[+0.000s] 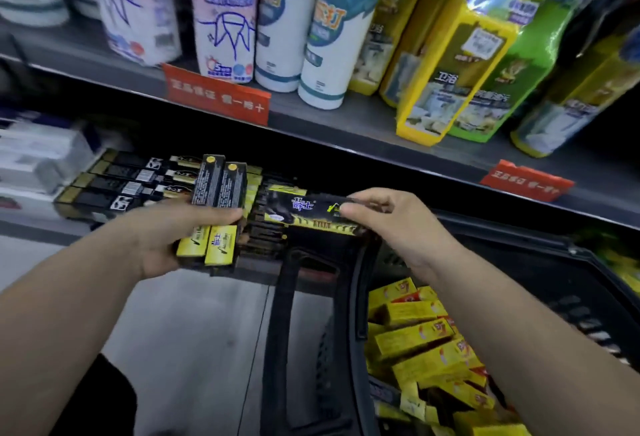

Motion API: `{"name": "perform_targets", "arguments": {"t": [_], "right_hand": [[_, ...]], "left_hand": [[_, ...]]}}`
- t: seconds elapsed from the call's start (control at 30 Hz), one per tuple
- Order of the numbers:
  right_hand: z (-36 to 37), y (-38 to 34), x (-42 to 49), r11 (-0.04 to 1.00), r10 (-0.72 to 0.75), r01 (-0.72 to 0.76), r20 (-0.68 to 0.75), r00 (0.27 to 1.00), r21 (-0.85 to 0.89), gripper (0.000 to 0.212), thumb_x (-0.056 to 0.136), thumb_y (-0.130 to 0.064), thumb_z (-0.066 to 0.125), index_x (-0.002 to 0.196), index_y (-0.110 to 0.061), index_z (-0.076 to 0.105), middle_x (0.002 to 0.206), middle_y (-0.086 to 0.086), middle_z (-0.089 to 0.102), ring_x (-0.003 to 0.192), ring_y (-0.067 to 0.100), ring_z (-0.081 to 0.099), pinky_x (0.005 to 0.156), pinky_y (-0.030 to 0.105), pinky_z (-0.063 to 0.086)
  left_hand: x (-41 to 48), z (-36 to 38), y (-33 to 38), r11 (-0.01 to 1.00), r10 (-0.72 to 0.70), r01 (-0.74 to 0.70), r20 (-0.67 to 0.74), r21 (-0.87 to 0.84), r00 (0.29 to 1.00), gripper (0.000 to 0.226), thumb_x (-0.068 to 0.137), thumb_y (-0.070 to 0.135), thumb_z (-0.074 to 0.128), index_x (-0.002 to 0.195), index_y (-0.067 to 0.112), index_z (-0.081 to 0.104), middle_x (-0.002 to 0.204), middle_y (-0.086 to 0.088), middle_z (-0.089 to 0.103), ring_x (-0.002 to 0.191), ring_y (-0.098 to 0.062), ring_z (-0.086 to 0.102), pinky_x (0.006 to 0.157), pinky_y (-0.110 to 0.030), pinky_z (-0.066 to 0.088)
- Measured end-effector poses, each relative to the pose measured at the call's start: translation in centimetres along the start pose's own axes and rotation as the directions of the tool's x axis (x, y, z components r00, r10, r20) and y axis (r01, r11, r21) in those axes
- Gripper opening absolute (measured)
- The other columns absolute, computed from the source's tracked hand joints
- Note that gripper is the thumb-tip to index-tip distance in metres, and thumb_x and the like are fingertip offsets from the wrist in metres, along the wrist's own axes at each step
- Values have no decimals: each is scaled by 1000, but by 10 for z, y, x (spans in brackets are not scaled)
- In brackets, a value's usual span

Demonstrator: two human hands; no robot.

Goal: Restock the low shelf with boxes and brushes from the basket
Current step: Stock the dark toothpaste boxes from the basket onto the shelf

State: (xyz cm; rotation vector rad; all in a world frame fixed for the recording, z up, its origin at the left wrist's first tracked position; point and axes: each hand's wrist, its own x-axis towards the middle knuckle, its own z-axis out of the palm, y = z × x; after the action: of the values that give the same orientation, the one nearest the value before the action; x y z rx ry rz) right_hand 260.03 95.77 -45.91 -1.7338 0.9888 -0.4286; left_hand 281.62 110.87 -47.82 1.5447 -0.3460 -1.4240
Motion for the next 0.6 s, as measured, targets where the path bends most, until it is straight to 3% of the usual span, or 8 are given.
{"name": "perform_targets", "arguments": {"t": [0.07,0.1,0.13,0.2,0.27,0.33,0.47,0.6], "right_hand": [[16,-6,12,995,-54,59,63,997,-78,15,69,-24,81,80,-21,71,67,-14,69,62,-7,60,60,6,43],[24,-8,20,982,-81,96,92,992,-166,19,68,-24,82,83,-20,70,72,-13,69,67,-6,60,63,7,43],[32,-8,30,949,-98,128,118,988,-287,23,70,-26,81,87,-19,68,81,-12,68,75,-3,60,67,10,42],[51,-5,53,833,-79,160,172,982,-530,29,76,-31,76,96,-19,59,94,-5,62,88,8,57,74,18,38],[70,1,75,711,11,169,251,968,-683,31,82,-33,69,101,-17,50,99,2,60,88,17,55,72,23,37],[88,11,95,611,91,191,308,947,-768,36,86,-32,65,109,-12,46,106,8,59,91,21,54,71,24,36],[114,28,124,470,211,226,357,910,-853,60,90,-30,60,135,-2,32,116,12,58,99,24,54,66,22,32],[126,42,142,414,340,203,357,870,-888,64,91,-28,60,140,-5,26,133,14,49,105,26,52,68,24,36]], "left_hand": [[1,-18,-8,999,-11,13,-85,34,996,42,59,18,72,97,3,63,58,-7,70,41,-17,63,35,-26,49],[5,-28,-10,999,-11,16,-118,42,993,51,57,18,74,104,2,61,60,-7,70,43,-17,64,44,-34,55],[8,-35,-10,999,3,4,-151,42,989,62,55,19,76,112,2,59,69,-10,73,54,-19,69,60,-43,59],[19,-46,-9,1000,19,-19,-207,5,978,97,47,23,83,133,2,44,113,-21,67,102,-33,66,94,-57,46],[40,-58,-12,998,41,-52,-247,-37,968,121,34,27,85,142,9,35,140,-18,48,128,-37,46,104,-61,33],[55,-63,-15,995,38,-63,-277,-82,960,119,34,25,85,142,11,36,140,-17,48,127,-38,45,100,-61,38],[72,-72,-14,992,-4,-33,-291,-121,957,87,57,12,84,133,11,43,121,-17,61,112,-40,56,86,-61,49],[90,-78,-13,993,-28,-6,-277,-121,960,86,62,9,83,137,12,41,128,-16,57,118,-38,52,92,-59,46]]}}
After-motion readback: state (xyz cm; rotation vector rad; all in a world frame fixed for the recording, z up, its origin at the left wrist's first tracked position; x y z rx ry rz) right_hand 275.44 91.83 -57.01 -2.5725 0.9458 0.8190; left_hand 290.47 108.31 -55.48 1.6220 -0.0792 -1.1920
